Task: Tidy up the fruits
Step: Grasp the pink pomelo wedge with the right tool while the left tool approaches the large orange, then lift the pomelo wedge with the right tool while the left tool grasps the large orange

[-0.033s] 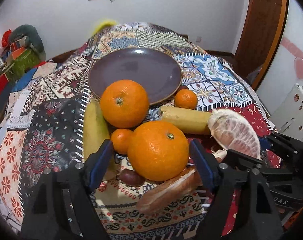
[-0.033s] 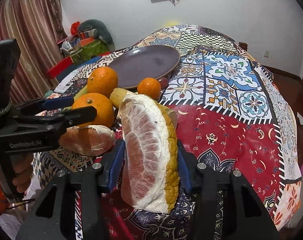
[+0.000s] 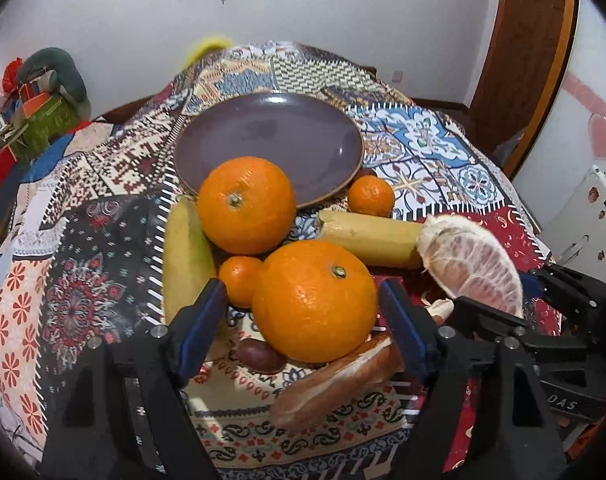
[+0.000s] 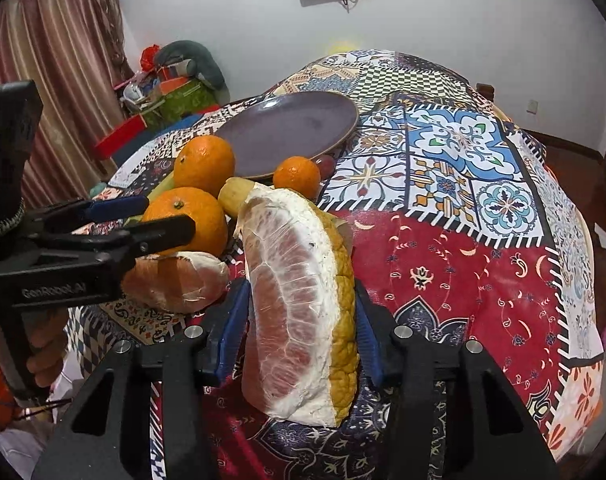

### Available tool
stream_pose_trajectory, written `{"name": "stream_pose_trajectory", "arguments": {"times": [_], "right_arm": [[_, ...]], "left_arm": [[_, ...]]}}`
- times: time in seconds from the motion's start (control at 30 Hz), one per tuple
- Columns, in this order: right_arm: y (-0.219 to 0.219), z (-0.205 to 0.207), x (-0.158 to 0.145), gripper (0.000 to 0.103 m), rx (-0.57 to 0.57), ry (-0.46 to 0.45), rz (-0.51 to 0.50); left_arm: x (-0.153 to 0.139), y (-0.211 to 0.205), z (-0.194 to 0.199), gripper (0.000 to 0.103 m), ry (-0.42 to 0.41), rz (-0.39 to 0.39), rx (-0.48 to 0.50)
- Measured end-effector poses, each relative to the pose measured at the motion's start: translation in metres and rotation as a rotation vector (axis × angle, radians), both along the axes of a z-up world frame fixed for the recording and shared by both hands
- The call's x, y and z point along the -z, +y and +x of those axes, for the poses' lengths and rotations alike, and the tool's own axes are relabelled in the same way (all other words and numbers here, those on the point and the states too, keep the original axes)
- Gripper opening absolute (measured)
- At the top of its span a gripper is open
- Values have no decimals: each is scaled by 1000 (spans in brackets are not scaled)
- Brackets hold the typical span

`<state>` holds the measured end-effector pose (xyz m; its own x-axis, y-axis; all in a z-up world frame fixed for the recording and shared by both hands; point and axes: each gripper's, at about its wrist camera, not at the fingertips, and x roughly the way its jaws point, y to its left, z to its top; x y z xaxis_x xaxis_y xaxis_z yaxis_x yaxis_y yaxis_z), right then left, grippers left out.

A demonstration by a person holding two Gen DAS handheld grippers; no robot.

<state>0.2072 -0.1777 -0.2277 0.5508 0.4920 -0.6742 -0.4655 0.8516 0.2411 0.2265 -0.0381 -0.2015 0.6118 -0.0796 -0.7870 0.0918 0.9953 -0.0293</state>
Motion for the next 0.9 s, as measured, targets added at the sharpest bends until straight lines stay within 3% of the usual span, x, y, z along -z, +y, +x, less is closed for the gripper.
{"name": "stream_pose_trajectory", "arguments": {"times": [0.23, 0.37, 0.53, 0.73, 0.9], "right_arm": [[-7, -2, -3, 46, 20, -16, 28], [-6, -2, -3, 46, 17, -17, 40], [-11, 0, -3, 46, 24, -16, 48], [-13, 0, -8, 46, 29, -36, 42], [-12, 4, -13, 46, 32, -45, 30]], "left_arm": [[10, 1, 18, 78, 80, -45, -43], [12, -7, 19, 78, 75, 3, -61], [9, -12, 17, 69, 65, 31, -32], [5, -5, 17, 68, 78, -12, -14], [-9, -6, 10, 68, 18, 38, -7]]}}
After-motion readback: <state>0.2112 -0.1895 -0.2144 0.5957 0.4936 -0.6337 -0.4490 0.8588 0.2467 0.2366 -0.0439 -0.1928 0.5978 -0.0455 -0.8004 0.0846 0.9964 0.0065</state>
